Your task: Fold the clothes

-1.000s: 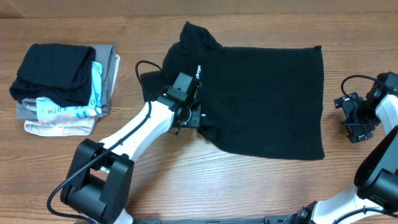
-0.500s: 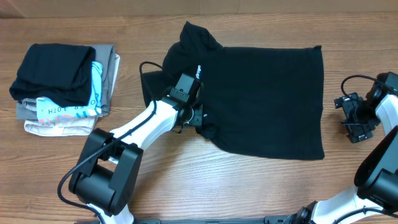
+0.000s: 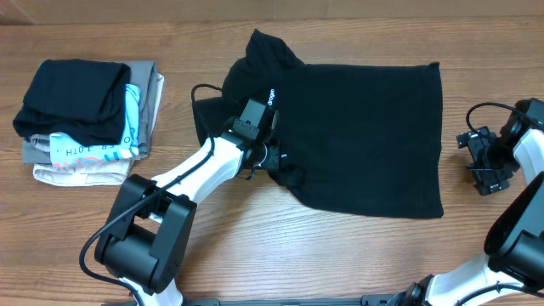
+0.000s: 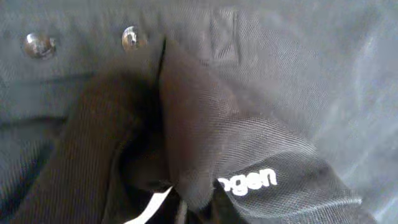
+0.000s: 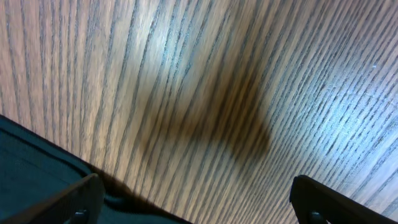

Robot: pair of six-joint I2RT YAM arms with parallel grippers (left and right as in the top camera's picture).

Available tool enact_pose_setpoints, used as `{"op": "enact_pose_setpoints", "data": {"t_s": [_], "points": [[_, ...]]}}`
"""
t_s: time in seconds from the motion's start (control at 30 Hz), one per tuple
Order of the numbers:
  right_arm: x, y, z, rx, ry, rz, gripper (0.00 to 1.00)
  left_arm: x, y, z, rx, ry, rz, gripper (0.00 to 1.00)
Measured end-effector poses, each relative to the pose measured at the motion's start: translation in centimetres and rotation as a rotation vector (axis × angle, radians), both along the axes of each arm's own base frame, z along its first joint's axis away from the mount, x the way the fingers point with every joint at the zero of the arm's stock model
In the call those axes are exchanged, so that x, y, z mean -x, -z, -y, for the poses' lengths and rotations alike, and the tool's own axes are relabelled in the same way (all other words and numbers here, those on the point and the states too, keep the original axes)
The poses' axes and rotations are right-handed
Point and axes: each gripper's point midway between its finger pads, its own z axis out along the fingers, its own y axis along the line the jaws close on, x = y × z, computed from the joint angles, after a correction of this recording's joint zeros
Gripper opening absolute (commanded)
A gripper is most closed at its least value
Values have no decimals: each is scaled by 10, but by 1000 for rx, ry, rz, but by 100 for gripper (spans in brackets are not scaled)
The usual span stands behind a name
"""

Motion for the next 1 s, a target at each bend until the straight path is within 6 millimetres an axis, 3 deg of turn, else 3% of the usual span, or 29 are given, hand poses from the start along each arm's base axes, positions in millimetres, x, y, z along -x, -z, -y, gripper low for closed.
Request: {"op": "enact_pose_setpoints", "data": {"t_s": [0.33, 0.63, 0.87, 1.0], "points": [[0, 0, 0, 0, 0, 0, 100, 17, -21, -12, -54, -6, -67, 7], [0, 0, 0, 0, 0, 0, 100, 72, -22, -50, -209, -29, -274, 6], [0, 0, 0, 0, 0, -1, 100, 107, -24, -69, -290, -52, -418, 13], [0, 0, 0, 0, -1, 0, 100, 120, -27, -78, -328, -65, -474, 24]]}}
